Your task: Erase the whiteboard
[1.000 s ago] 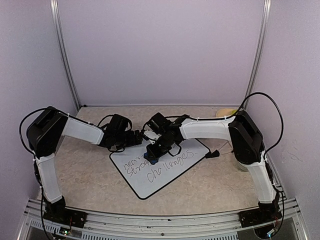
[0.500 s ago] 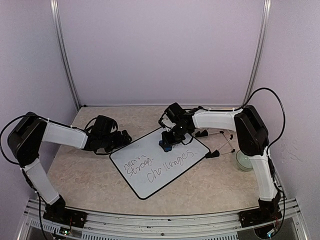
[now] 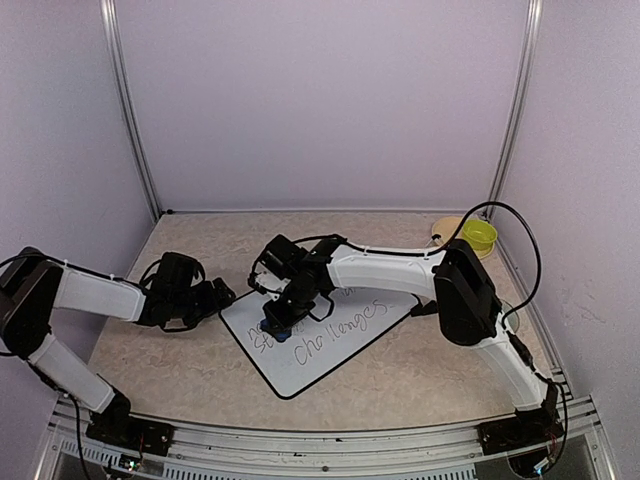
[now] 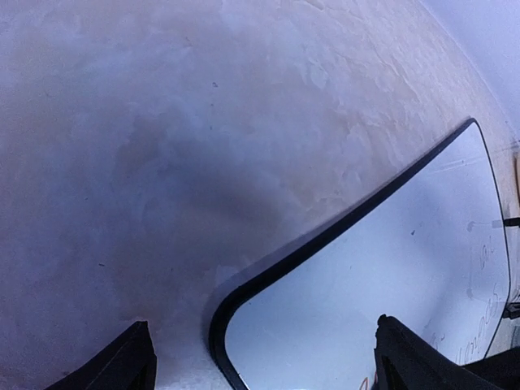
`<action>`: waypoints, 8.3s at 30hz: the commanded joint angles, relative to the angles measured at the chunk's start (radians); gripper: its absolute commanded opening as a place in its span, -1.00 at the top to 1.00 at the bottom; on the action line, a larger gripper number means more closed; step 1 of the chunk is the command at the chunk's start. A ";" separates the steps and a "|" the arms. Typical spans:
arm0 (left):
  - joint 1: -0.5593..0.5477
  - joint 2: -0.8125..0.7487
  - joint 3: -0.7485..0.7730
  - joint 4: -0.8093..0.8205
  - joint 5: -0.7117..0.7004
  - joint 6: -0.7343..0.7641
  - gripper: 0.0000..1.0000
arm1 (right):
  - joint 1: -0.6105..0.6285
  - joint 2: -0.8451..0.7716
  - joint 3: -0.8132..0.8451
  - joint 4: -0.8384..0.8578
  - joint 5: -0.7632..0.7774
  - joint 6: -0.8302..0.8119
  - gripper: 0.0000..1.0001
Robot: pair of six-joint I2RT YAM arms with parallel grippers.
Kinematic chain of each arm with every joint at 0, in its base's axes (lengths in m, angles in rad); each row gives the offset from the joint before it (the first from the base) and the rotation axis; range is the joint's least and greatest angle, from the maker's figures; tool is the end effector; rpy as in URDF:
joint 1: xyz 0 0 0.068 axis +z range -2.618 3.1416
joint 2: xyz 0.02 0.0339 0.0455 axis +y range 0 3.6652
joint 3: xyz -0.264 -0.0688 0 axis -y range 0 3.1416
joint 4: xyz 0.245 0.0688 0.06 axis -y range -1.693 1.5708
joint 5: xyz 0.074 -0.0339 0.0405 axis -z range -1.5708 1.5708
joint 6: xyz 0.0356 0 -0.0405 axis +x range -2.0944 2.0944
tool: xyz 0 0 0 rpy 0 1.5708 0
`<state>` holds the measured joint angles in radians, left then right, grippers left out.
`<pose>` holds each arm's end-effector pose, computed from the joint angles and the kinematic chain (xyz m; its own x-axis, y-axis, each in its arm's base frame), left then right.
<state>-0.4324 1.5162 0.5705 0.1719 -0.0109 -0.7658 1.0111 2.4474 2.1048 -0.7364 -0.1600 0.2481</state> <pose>0.2508 -0.1153 0.1370 -0.7429 -0.4204 -0.5209 -0.1429 0.8598 -0.4903 0.2741 0.4482 0.1604 -0.6689 -0.6111 -0.4233 -0.7348 0.6297 0.2521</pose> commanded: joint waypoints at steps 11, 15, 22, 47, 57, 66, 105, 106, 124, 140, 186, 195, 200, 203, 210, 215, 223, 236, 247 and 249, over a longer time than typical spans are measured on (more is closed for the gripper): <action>0.017 -0.171 -0.069 0.022 -0.017 -0.040 -0.82 | -0.047 0.044 0.065 -0.119 0.224 0.017 0.42; 0.017 -0.195 -0.083 0.016 -0.028 -0.043 -0.82 | -0.012 0.112 0.171 -0.161 0.222 -0.014 0.42; 0.018 -0.235 -0.091 -0.006 -0.042 -0.041 -0.82 | 0.105 0.144 0.211 -0.201 0.219 -0.081 0.42; 0.018 -0.248 -0.107 0.007 -0.024 -0.035 -0.81 | 0.118 0.157 0.226 -0.185 0.489 -0.089 0.35; 0.021 0.049 0.122 0.013 0.003 0.009 -0.81 | 0.199 0.060 0.147 -0.163 0.270 -0.190 0.36; 0.016 0.185 0.151 0.088 0.092 -0.009 -0.81 | 0.159 -0.096 -0.104 -0.068 0.266 -0.084 0.36; -0.177 -0.144 -0.152 0.205 -0.125 -0.112 -0.81 | 0.002 -0.022 -0.075 0.000 -0.214 0.043 0.37; -0.176 -0.161 -0.160 0.199 -0.134 -0.115 -0.81 | 0.013 -0.010 -0.059 -0.012 -0.227 0.039 0.37; -0.151 -0.358 -0.215 0.132 -0.198 -0.127 -0.80 | -0.043 -0.073 -0.210 0.032 -0.009 0.067 0.37; -0.147 -0.346 -0.205 0.130 -0.195 -0.124 -0.79 | 0.067 -0.057 -0.104 -0.074 0.009 0.006 0.38; -0.147 -0.298 -0.186 0.158 -0.172 -0.130 -0.79 | 0.219 -0.030 -0.074 -0.300 0.456 0.062 0.38; -0.150 -0.306 -0.184 0.149 -0.175 -0.129 -0.79 | 0.241 -0.077 -0.191 -0.314 0.541 0.091 0.36; -0.155 -0.304 -0.176 0.158 -0.169 -0.133 -0.79 | 0.240 -0.236 -0.414 -0.245 0.533 0.122 0.33; -0.171 -0.296 -0.172 0.168 -0.169 -0.144 -0.78 | 0.219 -0.275 -0.470 -0.197 0.509 0.122 0.32; -0.218 -0.292 -0.179 0.169 -0.184 -0.176 -0.79 | 0.169 -0.221 -0.373 -0.117 0.414 0.061 0.31; -0.230 -0.335 -0.208 0.153 -0.198 -0.188 -0.78 | 0.091 -0.153 -0.283 -0.099 0.397 0.028 0.32; -0.233 -0.369 -0.226 0.133 -0.211 -0.190 -0.78 | -0.081 -0.151 -0.308 -0.055 0.404 -0.014 0.32; -0.233 -0.333 -0.205 0.151 -0.208 -0.181 -0.79 | -0.041 -0.359 -0.554 0.008 0.306 -0.024 0.34; -0.236 -0.328 -0.200 0.142 -0.206 -0.187 -0.78 | -0.031 -0.199 -0.236 -0.093 0.197 -0.058 0.33; -0.235 -0.343 -0.205 0.132 -0.212 -0.187 -0.78 | -0.061 -0.149 -0.182 -0.110 0.216 -0.062 0.33</action>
<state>-0.6590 1.1961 0.3580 0.3119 -0.2108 -0.9504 1.0119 2.2002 1.8328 -0.7723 0.0372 0.2089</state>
